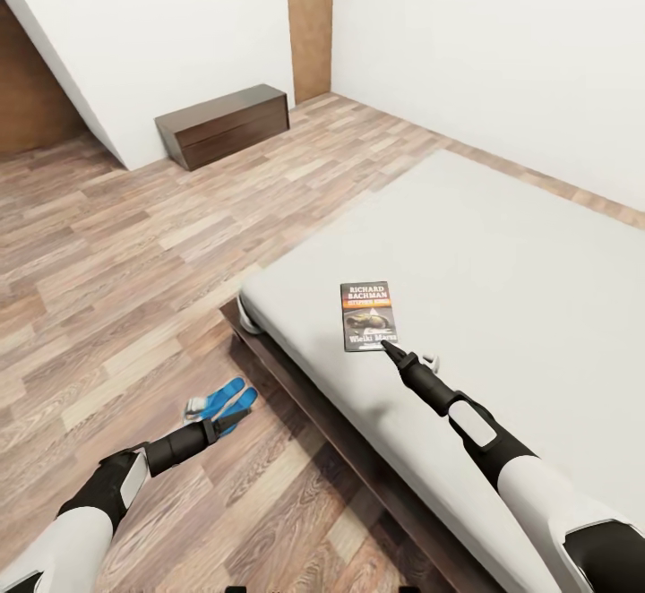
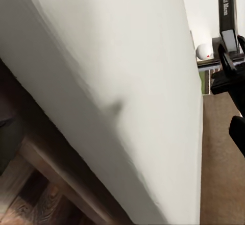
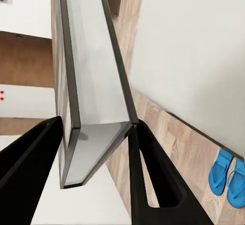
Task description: In the bedroom, move the book from the bed onto either nightstand, and place the two sandals side by side next to the bed.
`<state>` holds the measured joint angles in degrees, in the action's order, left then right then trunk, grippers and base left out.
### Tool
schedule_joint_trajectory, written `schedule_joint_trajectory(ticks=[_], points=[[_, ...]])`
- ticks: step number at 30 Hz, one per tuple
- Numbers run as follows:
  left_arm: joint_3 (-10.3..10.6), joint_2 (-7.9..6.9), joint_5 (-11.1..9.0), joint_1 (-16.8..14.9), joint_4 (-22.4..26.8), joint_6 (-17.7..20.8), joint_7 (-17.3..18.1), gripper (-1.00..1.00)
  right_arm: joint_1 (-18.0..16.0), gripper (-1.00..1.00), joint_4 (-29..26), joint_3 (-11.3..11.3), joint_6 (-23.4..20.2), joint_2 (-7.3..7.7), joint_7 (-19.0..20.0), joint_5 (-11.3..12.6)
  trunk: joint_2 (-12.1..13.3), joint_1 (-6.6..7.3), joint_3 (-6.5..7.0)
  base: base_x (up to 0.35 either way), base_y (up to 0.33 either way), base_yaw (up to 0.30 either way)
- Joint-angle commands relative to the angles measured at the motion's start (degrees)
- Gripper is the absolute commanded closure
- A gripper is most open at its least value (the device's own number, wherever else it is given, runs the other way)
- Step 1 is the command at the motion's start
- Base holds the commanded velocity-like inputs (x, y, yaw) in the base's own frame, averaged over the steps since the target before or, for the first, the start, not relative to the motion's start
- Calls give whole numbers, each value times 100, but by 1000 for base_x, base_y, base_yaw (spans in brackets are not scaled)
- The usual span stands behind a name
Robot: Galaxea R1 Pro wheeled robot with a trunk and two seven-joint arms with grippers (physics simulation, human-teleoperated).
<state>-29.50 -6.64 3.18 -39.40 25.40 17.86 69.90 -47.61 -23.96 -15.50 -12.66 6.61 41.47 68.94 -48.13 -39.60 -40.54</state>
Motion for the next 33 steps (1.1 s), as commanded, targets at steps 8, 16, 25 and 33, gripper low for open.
schedule_joint_trajectory(ticks=[8,16,25,33], points=[[-39,5,34,-7,0,60,35,-100,-2,100,-3,-24,-43,-2,-15,67,-4,-1,-4,0,0,294],[-39,5,34,-7,0,60,32,-100,-2,100,-3,-24,-43,-7,-16,67,-4,-1,-4,0,0,293],[-40,5,34,-7,-2,60,31,-100,-2,100,-2,-38,-43,-69,-20,49,-4,-1,-4,0,0,293],[-47,-80,37,-7,-399,-93,-663,-100,-2,100,4,-283,-35,-593,-35,-1117,-4,-1,-4,0,0,293]])
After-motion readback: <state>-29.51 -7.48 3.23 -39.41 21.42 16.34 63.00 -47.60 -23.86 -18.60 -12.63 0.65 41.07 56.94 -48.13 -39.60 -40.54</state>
